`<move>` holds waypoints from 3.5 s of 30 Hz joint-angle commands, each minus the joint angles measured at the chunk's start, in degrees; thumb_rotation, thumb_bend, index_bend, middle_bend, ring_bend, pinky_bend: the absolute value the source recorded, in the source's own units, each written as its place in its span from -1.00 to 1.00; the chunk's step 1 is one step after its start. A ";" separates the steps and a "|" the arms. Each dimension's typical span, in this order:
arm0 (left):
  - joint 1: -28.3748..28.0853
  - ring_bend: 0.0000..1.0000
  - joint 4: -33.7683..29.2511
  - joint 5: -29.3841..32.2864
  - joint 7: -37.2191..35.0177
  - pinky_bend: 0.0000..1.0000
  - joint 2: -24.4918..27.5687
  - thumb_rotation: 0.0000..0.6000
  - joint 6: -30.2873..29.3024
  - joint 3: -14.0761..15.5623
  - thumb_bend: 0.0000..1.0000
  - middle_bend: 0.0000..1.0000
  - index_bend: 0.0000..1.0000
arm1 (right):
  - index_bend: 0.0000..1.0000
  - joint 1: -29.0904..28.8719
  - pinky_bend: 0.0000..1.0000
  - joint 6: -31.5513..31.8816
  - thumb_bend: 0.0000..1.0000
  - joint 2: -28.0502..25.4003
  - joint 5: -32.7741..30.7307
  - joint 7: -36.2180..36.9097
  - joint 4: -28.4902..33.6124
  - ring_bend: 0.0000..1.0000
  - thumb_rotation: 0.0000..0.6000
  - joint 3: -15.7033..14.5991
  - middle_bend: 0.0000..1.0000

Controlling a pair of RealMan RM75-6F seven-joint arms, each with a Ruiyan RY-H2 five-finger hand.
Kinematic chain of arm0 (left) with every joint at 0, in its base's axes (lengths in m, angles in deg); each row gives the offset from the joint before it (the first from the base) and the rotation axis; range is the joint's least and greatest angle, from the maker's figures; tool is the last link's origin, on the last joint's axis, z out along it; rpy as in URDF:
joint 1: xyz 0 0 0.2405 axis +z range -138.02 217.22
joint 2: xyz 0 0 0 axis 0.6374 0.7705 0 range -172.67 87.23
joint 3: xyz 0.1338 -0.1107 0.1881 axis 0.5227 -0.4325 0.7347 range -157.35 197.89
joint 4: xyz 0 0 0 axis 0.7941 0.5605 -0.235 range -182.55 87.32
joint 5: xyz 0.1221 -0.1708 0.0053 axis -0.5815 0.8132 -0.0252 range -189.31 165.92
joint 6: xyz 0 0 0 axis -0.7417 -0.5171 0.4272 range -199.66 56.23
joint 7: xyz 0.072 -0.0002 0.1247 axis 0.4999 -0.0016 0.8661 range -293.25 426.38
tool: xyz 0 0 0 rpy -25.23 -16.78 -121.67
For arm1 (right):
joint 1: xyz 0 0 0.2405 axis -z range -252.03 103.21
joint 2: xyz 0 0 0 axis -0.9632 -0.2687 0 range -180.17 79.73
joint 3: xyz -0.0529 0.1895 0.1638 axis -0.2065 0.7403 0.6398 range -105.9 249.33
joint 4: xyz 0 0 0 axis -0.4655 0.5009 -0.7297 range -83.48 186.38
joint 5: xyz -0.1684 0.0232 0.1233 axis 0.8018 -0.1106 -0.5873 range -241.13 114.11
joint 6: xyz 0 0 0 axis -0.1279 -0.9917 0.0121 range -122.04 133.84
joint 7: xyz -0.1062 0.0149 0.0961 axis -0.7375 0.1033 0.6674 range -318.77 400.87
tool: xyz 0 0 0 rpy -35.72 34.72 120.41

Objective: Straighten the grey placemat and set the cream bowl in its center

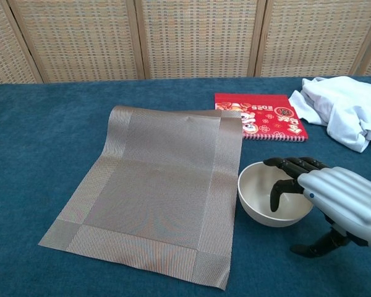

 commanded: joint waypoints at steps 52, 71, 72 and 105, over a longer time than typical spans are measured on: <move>-2.07 -1.00 3.10 5.20 3.21 -1.00 -3.27 1.00 3.41 -2.55 -0.53 -1.00 -1.00 | 0.33 -22.26 -0.78 -9.54 0.05 6.66 -20.04 5.28 -27.07 -1.00 1.00 23.89 -0.54; -1.22 -1.00 1.28 2.61 3.12 -1.00 -2.46 1.00 1.64 -1.49 -0.53 -1.00 -1.00 | -0.27 -19.46 -0.83 -4.29 -0.40 5.78 -21.25 1.94 -28.22 -1.00 1.00 19.71 -0.93; -1.12 -1.00 0.98 2.24 3.03 -1.00 -2.26 1.00 1.39 -1.42 -0.53 -1.00 -1.00 | -0.27 -18.42 -0.83 -3.01 -0.40 4.91 -20.87 1.85 -26.15 -1.00 1.00 19.11 -0.93; 1.49 -1.00 -1.58 0.67 -2.92 -1.00 3.71 1.00 -0.29 -0.80 -0.52 -1.00 -0.99 | -0.41 -3.58 -0.84 5.74 -0.61 2.80 -3.77 9.38 -2.32 -1.00 1.00 -2.25 -0.96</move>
